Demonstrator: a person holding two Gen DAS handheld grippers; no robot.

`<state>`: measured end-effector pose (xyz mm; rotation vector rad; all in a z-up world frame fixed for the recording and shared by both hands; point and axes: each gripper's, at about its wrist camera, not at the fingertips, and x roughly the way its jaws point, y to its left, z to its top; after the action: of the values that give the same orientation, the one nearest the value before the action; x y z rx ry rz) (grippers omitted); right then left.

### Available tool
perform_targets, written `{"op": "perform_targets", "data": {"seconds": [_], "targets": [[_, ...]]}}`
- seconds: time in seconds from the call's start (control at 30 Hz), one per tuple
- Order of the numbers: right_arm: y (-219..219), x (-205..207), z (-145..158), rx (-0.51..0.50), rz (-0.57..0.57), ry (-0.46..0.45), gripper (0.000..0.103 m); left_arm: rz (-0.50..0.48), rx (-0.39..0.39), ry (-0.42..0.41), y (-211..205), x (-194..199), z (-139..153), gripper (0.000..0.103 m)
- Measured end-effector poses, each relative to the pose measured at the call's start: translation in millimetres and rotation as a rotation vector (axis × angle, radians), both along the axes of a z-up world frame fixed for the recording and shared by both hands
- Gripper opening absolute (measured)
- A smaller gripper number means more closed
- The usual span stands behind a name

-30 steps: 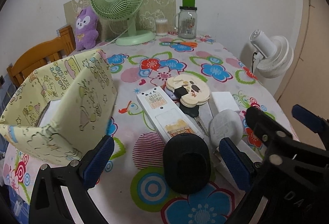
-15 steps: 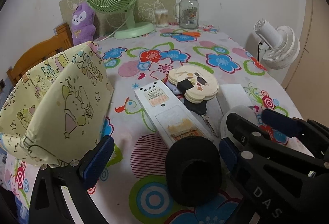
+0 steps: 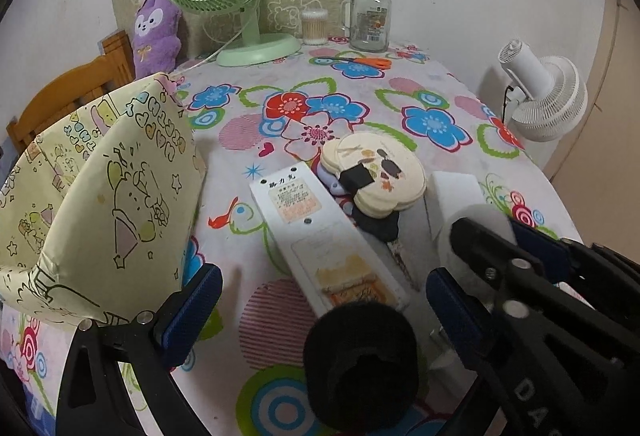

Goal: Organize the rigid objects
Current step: 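Close the right tool on the white oval case while the left tool grasps the power strip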

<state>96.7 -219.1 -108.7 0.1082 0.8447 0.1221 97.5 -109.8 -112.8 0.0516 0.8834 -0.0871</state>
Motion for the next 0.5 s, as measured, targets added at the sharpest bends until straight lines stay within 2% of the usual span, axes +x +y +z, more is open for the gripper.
{"op": "perform_targets", "data": {"seconds": [0.2, 0.3, 0.4, 0.5], "targets": [[-10, 3, 12, -0.047, -0.032, -0.050, 0.025, 0.043, 0.004, 0.003, -7, 7, -1, 0.101], [-17, 7, 12, -0.040, -0.048, -0.048, 0.025, 0.045, 0.017, 0.019, -13, 12, -6, 0.092], [-20, 10, 11, -0.045, -0.056, -0.049, 0.025, 0.075, 0.012, 0.069, -11, 21, -13, 0.080], [-24, 13, 10, -0.048, -0.070, -0.048, 0.025, 0.112, -0.032, 0.093, -2, 27, -15, 0.080]]}}
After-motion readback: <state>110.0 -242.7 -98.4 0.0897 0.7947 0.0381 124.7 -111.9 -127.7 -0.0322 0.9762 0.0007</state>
